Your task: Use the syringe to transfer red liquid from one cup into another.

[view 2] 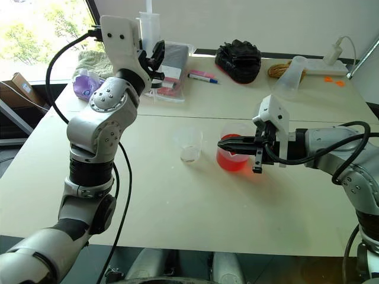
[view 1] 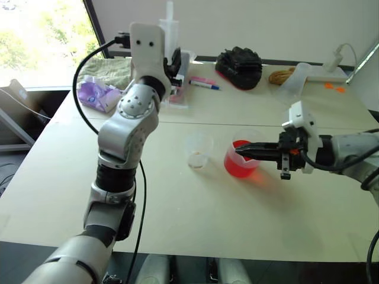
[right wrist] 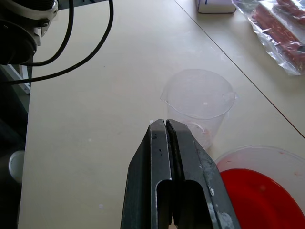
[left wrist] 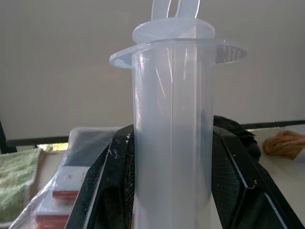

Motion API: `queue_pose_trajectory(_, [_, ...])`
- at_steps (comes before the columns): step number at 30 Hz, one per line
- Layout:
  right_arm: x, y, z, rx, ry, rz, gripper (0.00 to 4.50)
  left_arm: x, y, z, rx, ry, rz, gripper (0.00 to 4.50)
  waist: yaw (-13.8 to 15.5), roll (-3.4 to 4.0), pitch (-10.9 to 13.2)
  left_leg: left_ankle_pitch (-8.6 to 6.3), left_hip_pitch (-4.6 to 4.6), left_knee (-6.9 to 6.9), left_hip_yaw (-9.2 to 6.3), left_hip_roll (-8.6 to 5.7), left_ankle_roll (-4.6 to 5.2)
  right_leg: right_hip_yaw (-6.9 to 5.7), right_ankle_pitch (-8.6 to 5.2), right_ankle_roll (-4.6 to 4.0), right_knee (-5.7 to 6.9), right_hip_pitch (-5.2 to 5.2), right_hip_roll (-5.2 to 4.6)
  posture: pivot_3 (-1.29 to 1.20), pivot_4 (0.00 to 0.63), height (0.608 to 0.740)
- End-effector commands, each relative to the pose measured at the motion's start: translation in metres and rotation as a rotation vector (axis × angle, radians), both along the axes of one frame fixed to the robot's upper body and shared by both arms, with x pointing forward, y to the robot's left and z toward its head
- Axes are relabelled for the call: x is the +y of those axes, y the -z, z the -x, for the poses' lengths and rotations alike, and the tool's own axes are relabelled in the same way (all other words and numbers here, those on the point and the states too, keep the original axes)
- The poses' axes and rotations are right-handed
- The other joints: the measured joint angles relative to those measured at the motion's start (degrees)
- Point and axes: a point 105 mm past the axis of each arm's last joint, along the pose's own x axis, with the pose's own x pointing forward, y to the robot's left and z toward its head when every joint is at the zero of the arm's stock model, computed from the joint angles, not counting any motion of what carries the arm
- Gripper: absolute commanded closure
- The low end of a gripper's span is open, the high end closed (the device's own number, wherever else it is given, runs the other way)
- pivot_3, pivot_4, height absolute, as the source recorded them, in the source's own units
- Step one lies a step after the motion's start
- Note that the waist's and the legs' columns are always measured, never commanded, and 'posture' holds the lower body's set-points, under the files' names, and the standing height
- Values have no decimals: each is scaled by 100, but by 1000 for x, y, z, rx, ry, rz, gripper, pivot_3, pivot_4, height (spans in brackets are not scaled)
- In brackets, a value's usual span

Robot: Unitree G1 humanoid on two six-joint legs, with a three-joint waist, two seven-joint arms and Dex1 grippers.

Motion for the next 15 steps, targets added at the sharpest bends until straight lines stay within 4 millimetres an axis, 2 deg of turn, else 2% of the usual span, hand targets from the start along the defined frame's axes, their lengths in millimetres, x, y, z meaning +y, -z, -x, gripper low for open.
queue_pose_trajectory(1, [4, -8, 5, -43, -2, -29, 4500, -14, -34, 11, -161, 48, 24, 2921, 2, 0, 0, 1, 0, 0, 0, 0, 3, 0, 1, 2, 0, 0, 0, 0, 150, 740])
queue_pose_trajectory(6, [9, -4, 6, -39, 7, -51, 4500, -37, -52, 9, -236, 136, 89, 2921, 11, -1, 0, 7, -3, 4, 0, -2, 15, -1, 8, 11, 1, 3, 0, 0, 150, 740])
queue_pose_trajectory(10, [6, -7, 6, -46, 31, -65, 4500, -72, -55, 16, -232, 319, 130, 2921, 7, -1, 0, 8, -5, 6, 1, -4, 18, -1, 10, 14, 0, 3, 1, 0, 150, 740])
queue_pose_trajectory(13, [-3, -19, 2, -71, 81, -104, 4500, -105, -49, 33, -222, 527, 157, 2921, 10, -1, 1, 8, -5, 6, 1, -4, 18, -2, 10, 14, 0, 2, 4, 0, 150, 740])
queue_pose_trajectory(15, [-11, -29, -1, -97, 124, -136, 4500, -118, -45, 46, -218, 671, 184, 2921, 13, -1, 1, 9, -8, 6, 1, -4, 19, -3, 10, 14, 0, 2, 5, 0, 150, 740])
